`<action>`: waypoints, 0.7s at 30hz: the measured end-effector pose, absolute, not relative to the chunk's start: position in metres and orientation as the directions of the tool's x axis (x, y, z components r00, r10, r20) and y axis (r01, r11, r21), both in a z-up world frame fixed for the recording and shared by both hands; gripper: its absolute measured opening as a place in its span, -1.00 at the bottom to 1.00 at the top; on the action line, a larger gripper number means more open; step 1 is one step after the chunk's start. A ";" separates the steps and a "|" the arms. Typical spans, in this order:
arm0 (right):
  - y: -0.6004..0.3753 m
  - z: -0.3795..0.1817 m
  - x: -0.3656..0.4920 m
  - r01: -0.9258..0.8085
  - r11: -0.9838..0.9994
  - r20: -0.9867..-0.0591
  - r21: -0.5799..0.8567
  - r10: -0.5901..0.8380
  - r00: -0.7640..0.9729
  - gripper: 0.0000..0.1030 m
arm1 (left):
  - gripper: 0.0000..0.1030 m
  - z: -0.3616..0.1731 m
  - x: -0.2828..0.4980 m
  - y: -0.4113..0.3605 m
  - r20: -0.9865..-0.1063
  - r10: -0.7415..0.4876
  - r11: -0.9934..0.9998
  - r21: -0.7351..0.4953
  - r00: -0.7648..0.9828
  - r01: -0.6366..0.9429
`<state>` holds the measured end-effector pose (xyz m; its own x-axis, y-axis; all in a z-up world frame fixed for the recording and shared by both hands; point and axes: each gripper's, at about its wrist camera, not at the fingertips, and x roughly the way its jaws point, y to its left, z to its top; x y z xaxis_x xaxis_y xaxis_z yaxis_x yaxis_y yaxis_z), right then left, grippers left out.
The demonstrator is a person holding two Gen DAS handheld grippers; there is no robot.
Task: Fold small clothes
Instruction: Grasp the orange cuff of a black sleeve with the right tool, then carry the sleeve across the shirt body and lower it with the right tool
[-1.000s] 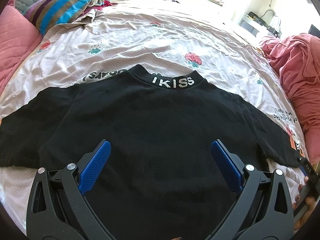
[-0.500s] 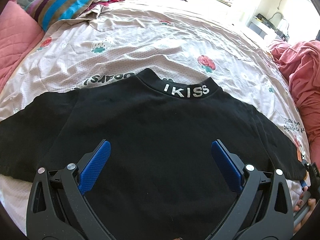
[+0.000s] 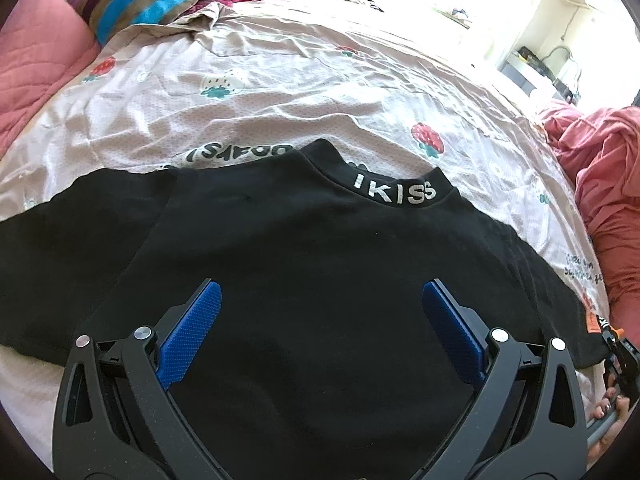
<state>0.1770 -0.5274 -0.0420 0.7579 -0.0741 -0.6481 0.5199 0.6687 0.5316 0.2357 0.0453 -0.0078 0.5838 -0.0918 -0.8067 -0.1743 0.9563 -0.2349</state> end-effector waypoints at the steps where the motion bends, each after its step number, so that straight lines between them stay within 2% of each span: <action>1: -0.524 -0.036 0.177 0.501 0.678 -0.634 0.538 -0.065 0.770 -0.75 | 0.84 -0.007 0.234 0.047 -0.803 -0.096 0.955 -0.242 0.588 -0.175; 9: -0.466 0.012 0.190 0.287 0.797 -0.530 0.531 0.047 0.847 -0.76 | 0.84 -0.001 0.221 0.059 -0.781 -0.110 0.945 -0.273 0.615 -0.178; 21: -0.360 0.050 0.213 -0.002 0.877 -0.474 0.481 0.262 0.840 -0.76 | 0.84 0.012 0.206 0.080 -0.735 -0.196 0.905 -0.390 0.649 -0.168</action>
